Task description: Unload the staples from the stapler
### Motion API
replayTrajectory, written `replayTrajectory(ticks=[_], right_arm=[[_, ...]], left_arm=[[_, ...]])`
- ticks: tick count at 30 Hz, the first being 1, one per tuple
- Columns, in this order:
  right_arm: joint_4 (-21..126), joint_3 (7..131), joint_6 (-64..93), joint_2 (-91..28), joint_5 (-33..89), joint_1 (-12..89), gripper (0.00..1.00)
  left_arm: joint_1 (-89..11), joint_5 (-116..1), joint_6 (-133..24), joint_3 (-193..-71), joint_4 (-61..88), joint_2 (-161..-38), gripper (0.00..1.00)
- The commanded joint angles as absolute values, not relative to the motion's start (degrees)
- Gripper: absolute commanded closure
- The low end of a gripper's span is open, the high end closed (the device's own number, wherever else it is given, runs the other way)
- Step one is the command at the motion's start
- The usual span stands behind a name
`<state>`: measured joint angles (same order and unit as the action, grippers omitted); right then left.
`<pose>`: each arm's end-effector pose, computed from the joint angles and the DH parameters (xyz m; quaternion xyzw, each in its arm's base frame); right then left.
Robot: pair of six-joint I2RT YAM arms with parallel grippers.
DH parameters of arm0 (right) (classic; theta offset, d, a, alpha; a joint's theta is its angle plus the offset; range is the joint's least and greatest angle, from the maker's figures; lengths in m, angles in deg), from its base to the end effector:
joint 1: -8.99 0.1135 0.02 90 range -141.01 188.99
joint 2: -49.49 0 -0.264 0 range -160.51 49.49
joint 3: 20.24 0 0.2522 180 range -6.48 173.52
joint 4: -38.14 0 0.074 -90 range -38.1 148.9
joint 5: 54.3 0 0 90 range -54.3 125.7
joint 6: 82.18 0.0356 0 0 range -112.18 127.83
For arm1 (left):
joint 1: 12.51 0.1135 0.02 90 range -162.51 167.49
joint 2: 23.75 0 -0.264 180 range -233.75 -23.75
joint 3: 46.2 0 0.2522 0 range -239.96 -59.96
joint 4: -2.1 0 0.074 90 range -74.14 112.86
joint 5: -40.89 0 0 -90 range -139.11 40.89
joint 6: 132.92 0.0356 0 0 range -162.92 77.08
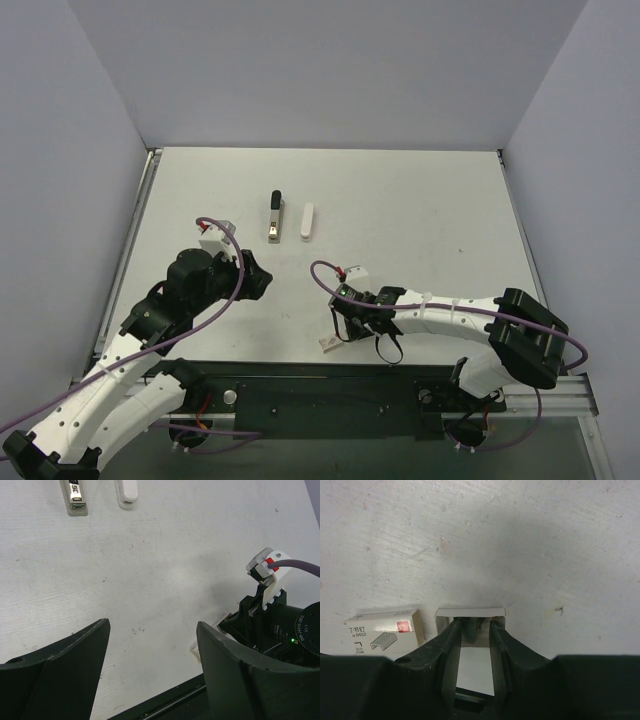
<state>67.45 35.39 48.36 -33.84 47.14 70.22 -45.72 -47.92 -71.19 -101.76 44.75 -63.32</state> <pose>0.1371 0.2350 0.1671 -0.1435 0.9436 0.1589 0.2524 0.1317 -0.0853 0.3020 0.0312 0.8505 -0.2608 0.4558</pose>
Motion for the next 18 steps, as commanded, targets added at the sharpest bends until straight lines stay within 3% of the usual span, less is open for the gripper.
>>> replayTrajectory(ticks=[1,18], right_arm=[[68.25,35.01,49.05,-32.34,49.41,70.95,0.74],[72.90,34.84,47.55,-21.18,52.13,71.48,0.69]], left_arm=[[-45.29,-48.41,-71.31,-102.23,41.70,-63.30,0.19],[-46.96,-53.49,-72.36,-100.22,41.00,-67.34,0.21]])
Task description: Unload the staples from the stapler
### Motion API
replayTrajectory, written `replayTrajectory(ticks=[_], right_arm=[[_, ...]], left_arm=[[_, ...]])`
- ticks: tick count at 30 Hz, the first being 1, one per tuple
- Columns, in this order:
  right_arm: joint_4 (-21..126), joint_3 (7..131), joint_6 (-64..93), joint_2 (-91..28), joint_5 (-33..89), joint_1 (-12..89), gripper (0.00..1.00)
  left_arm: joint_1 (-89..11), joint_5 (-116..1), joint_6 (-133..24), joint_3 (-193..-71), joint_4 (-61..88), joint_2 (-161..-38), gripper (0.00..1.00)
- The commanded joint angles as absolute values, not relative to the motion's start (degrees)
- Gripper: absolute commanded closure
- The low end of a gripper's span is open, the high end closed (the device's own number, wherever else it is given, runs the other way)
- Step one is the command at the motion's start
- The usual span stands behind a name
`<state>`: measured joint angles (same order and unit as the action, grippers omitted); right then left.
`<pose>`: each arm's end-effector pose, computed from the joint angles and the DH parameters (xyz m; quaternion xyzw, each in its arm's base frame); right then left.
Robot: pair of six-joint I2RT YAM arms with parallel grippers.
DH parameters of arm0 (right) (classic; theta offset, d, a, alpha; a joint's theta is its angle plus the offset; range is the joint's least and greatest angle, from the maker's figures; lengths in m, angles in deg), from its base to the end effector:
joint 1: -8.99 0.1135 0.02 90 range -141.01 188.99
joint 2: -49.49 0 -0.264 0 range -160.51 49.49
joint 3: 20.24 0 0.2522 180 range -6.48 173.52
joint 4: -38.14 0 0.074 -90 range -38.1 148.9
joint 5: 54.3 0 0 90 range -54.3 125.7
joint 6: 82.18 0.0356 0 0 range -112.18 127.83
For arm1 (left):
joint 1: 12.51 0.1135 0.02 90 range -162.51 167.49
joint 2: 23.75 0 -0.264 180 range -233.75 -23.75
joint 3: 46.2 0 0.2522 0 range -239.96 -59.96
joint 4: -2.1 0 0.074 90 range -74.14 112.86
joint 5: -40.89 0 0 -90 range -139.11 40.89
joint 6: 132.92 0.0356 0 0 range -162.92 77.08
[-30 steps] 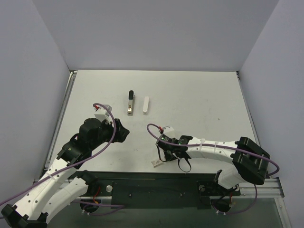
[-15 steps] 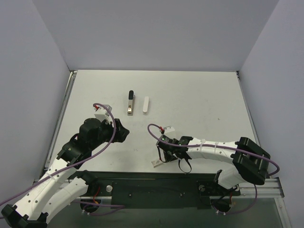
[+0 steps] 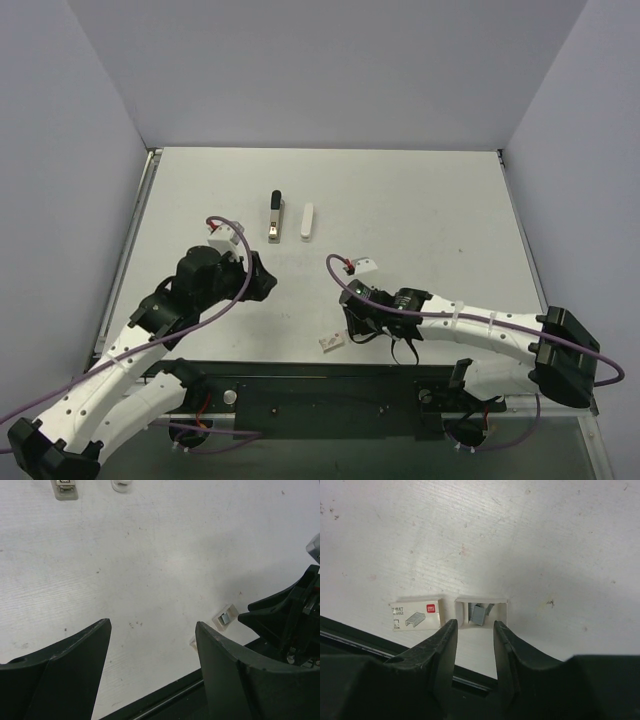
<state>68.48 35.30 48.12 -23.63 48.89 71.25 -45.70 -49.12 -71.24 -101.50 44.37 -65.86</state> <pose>0.1266 0.2233 0.2093 -0.1361 0.9180 0.2112 0.3067 0.1385 -0.0906 0.2948 0.0367 0.8612 -0.2593 0.4356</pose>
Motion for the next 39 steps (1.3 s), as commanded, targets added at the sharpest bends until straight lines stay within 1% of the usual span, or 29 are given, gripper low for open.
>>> replayTrajectory(ticks=[1,4,5,8,11,16,24,29,31,32,33,39], right_arm=[[73.17,34.57,47.55,-20.91,52.48,71.48,0.69],[73.26,32.64,48.08,-18.20,52.83,71.31,0.68],[73.26,32.20,47.99,-17.49,53.18,71.22,0.68],[73.52,30.18,47.38,-14.07,53.10,69.73,0.64],[73.52,28.60,46.67,-11.68,50.74,67.45,0.63],[73.26,26.84,44.65,-8.35,47.83,63.58,0.63],[72.47,26.57,42.28,-8.07,44.66,61.90,0.63],[70.54,25.87,42.45,-9.74,42.99,61.73,0.64],[69.31,25.52,42.63,-10.18,42.55,61.47,0.65],[68.69,25.43,42.72,-10.45,42.20,61.38,0.65],[68.34,25.25,42.80,-11.06,42.11,61.29,0.65],[65.71,25.34,42.80,-13.96,40.62,60.59,0.66]], left_arm=[[-48.18,-53.68,-73.06,-99.86,40.82,-67.52,0.23],[-54.32,-49.92,-75.26,-98.19,40.56,-67.26,0.23],[-55.82,-47.03,-76.31,-97.93,40.73,-67.26,0.23],[-61.44,-43.49,-78.51,-97.57,42.22,-68.13,0.23],[-65.50,-39.99,-82.19,-96.35,43.11,-68.93,0.27],[-74.98,-33.74,-89.14,-93.62,44.34,-69.80,0.29],[-86.94,-26.44,-99.77,-92.74,46.09,-76.04,0.37],[-90.73,-24.41,-102.16,-93.09,44.96,-81.05,0.45],[-90.64,-24.42,-102.25,-92.65,43.64,-82.37,0.51],[-90.73,-24.15,-102.25,-92.56,43.11,-82.72,0.56],[-90.73,-23.89,-102.25,-92.39,42.15,-83.42,0.57],[-89.86,-23.88,-100.93,-92.39,38.72,-86.67,0.73]])
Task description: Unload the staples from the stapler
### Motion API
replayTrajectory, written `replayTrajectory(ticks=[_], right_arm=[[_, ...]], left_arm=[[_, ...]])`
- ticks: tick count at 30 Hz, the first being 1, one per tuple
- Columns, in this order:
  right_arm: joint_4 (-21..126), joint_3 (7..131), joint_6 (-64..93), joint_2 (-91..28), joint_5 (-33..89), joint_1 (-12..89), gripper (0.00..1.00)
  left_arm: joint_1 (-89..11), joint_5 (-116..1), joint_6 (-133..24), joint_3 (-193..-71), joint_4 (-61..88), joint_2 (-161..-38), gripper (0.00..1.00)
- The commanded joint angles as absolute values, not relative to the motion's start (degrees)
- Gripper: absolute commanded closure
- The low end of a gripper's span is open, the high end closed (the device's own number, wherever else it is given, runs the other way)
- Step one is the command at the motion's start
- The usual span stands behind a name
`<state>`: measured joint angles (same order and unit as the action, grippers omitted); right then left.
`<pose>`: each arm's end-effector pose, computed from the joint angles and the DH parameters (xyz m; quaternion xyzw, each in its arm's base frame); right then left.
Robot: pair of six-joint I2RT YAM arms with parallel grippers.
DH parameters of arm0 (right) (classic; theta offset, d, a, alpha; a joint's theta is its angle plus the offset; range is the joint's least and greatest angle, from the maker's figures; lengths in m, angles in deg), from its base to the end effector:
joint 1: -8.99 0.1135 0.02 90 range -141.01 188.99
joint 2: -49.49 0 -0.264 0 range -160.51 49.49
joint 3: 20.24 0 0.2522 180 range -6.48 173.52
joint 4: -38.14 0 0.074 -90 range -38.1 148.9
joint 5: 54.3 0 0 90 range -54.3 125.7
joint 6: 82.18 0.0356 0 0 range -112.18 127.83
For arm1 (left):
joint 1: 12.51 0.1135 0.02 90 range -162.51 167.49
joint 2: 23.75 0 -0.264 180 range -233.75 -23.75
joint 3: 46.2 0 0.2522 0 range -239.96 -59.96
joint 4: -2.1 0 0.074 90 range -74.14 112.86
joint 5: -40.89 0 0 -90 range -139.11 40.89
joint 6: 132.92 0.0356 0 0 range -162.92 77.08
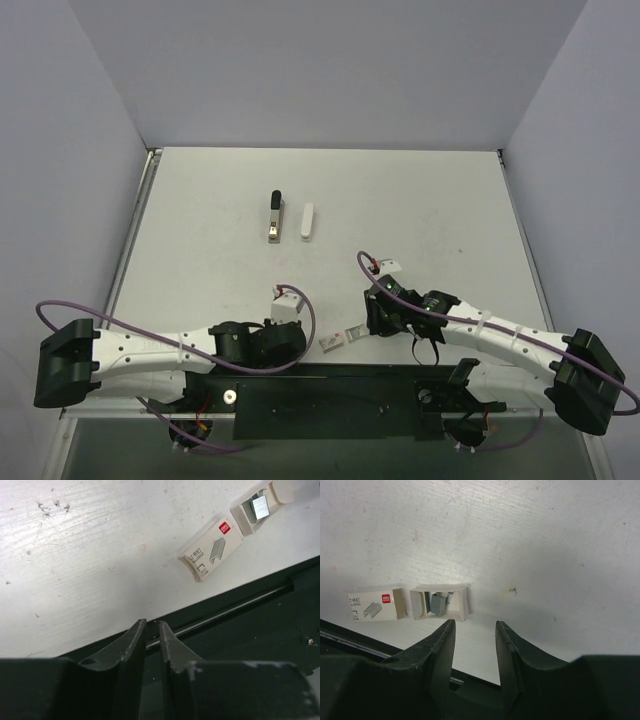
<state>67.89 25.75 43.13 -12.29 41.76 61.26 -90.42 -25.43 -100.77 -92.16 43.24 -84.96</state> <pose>0.1342 0.1673 0.1994 -0.1165 0.9172 0.2261 0.3066 0.0549 -0.1879 0.1897 0.1048 0.9329 -0.1882 0.2885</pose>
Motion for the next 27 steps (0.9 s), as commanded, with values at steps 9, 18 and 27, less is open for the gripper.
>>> replayTrajectory(ticks=[9,18,27], right_arm=[[63.24,25.78,42.54,-18.62,38.25,60.15,0.68],[62.27,25.78,42.45,-20.90,37.28,59.70,0.71],[61.57,25.43,42.28,-22.40,36.66,59.00,0.74]], left_arm=[[-85.99,-28.02,-98.82,-92.48,33.71,-91.95,1.00],[-83.00,-31.35,-96.89,-92.21,29.67,-94.94,1.00],[-82.82,-33.20,-96.45,-92.12,27.55,-97.49,1.00]])
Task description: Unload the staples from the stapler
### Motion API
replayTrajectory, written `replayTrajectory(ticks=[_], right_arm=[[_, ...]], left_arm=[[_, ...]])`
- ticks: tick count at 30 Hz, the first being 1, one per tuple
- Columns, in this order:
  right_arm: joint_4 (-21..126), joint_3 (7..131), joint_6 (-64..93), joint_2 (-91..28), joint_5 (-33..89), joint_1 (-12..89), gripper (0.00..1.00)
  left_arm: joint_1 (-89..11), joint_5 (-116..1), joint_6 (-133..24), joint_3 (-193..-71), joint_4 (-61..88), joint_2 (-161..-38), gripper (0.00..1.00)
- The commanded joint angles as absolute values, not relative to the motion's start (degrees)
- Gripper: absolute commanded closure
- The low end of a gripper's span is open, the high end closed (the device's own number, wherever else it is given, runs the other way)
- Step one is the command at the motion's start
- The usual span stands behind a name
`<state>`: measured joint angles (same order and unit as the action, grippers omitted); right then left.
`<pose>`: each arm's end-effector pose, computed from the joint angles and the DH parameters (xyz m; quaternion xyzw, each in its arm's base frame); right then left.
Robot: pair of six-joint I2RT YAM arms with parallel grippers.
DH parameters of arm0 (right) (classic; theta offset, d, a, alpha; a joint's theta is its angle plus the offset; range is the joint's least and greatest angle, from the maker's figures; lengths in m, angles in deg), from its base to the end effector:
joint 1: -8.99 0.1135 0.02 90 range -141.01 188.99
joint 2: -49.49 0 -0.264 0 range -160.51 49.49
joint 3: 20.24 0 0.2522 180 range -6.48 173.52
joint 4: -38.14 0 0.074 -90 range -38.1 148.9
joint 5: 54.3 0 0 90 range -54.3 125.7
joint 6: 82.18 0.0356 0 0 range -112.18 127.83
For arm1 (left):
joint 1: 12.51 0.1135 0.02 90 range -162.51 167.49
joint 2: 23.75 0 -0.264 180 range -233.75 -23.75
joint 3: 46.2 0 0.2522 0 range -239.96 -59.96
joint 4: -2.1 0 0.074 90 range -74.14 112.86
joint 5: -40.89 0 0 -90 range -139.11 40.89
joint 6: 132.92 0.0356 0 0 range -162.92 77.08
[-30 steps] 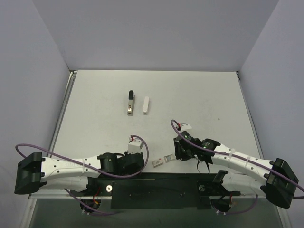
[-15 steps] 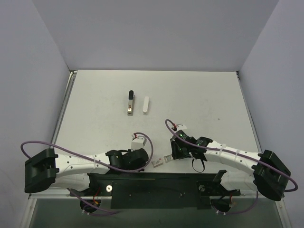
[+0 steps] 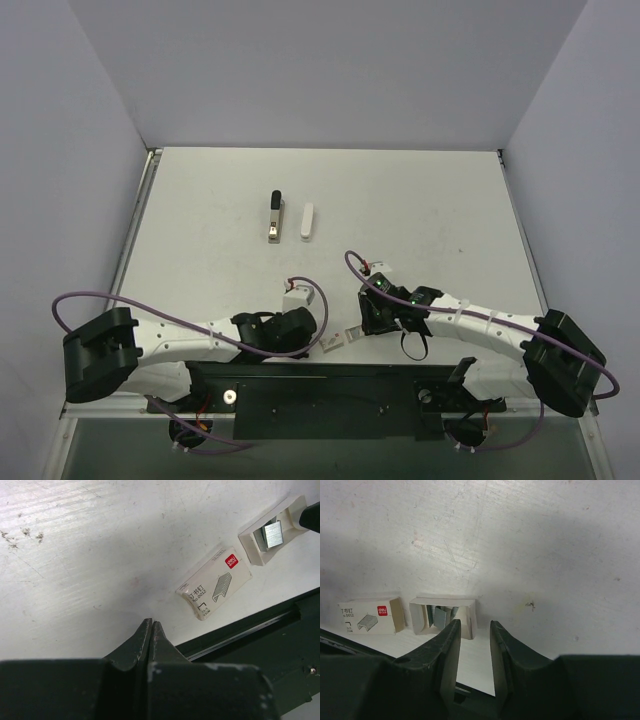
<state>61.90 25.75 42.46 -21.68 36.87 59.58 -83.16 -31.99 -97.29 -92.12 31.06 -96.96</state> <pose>0.1498 0.1811 0.1734 -0.1264 0.9279 0.2304 0.2645 0.0854 -0.2115 0.1608 0.0912 0.9429 -0.1889 0.2589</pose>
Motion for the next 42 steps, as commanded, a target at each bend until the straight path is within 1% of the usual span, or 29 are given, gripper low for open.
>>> replayTrajectory(ticks=[1,10,14,23,28,35,42], right_arm=[[61.48,25.43,42.19,-22.49,36.66,59.00,0.75],[60.69,25.34,42.10,-23.72,36.22,58.74,0.79],[60.07,25.08,42.19,-24.25,34.03,58.74,0.85],[59.72,25.25,41.75,-24.86,33.41,58.74,0.92],[59.28,25.16,41.84,-24.95,32.62,58.74,1.00],[59.20,24.99,41.84,-24.25,32.01,58.82,1.00],[61.22,25.16,41.49,-22.84,33.94,58.91,1.00]], left_arm=[[-82.82,-33.20,-96.45,-92.04,27.46,-97.67,1.00],[-82.73,-34.78,-96.27,-92.30,25.53,-100.21,1.00],[-82.65,-35.40,-96.27,-92.39,24.74,-101.09,1.00],[-82.65,-35.66,-96.18,-93.00,24.21,-102.15,1.00],[-82.65,-35.84,-95.83,-93.26,24.12,-102.68,1.00],[-82.64,-35.84,-95.66,-93.62,24.04,-103.29,1.00],[-82.56,-35.93,-95.57,-93.35,23.60,-103.29,1.00]])
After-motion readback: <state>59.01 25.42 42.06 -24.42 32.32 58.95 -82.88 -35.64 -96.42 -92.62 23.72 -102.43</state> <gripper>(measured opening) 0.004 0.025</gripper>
